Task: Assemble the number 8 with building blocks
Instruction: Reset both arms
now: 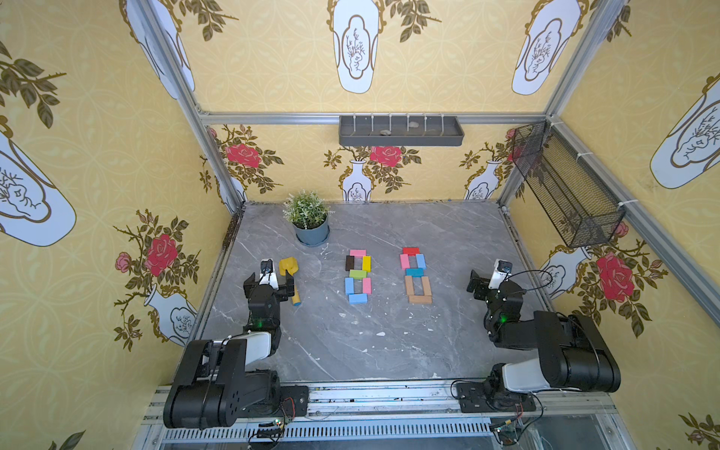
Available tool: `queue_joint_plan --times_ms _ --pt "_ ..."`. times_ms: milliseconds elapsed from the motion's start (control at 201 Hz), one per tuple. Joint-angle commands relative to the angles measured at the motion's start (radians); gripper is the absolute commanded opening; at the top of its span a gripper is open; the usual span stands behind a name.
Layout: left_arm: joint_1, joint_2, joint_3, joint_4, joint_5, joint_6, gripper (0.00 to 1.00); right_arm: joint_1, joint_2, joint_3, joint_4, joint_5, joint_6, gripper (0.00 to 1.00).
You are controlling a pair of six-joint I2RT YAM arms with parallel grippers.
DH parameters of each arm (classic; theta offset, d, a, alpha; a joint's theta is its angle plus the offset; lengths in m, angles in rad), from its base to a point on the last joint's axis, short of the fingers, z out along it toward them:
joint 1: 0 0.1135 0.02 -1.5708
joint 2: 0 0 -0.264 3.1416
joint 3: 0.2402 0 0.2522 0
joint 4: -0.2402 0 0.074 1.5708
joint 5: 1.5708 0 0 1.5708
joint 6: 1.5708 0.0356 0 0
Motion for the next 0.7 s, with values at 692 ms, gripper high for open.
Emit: queue_joint_plan --times_ms 692 --pt "0.019 -0.003 0.002 0.041 0.069 -0.012 1.0 -0.018 0.008 0.02 0.01 -0.037 0.022 0.98"
